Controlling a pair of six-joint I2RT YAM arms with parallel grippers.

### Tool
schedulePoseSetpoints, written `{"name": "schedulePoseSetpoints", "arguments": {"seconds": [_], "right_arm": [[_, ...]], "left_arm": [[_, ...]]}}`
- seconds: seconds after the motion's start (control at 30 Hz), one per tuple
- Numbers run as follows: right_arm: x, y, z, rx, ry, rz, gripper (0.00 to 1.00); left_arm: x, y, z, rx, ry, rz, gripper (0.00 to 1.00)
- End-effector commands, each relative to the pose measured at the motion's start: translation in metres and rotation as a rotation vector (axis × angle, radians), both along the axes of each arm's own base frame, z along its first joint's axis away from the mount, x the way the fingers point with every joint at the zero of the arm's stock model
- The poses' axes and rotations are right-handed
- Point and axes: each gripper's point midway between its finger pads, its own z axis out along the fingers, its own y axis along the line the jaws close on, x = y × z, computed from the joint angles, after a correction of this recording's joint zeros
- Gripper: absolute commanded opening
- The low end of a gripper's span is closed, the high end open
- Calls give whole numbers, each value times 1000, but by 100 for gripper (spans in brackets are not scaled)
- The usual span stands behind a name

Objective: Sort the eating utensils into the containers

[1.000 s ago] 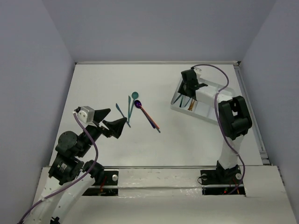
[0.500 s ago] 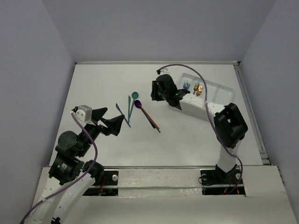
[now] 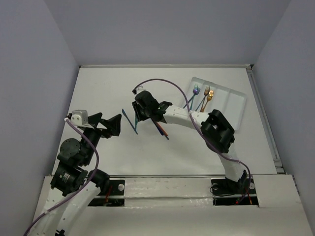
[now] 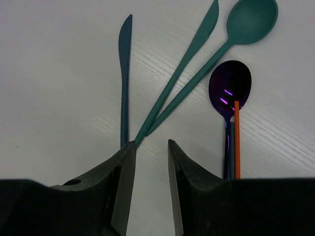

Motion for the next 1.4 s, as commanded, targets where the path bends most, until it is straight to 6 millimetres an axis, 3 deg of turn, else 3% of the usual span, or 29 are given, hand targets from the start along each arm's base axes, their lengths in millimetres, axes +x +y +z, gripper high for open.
{"name": "schedulePoseSetpoints", "arguments": {"seconds": [0.0,0.17,0.4,0.6,1.0,1.2,1.37], "right_arm": [[5,6,4,-49,-33,-15,39],[15,-21,1,-148,-69,-74,34],[10,-63,-11,-175,-7,-87,28],[9,-85,-17,-194,17,-102,26],[10,-88,-12,-192,33,-75,25],[-4,-86,-1,-154,67,-31,26],[-12,-95,-6,-177,79,-21,26]], "left_arm": [[-2,23,24,-72,-40,113,99],[-2,17,24,-63,-49,84,99],[0,4,22,-40,-45,21,99],[0,1,22,-38,-46,4,99],[0,-2,22,-31,-51,-16,99],[-1,-3,22,-25,-54,-23,99],[-2,-5,23,-24,-58,-34,99]]}}
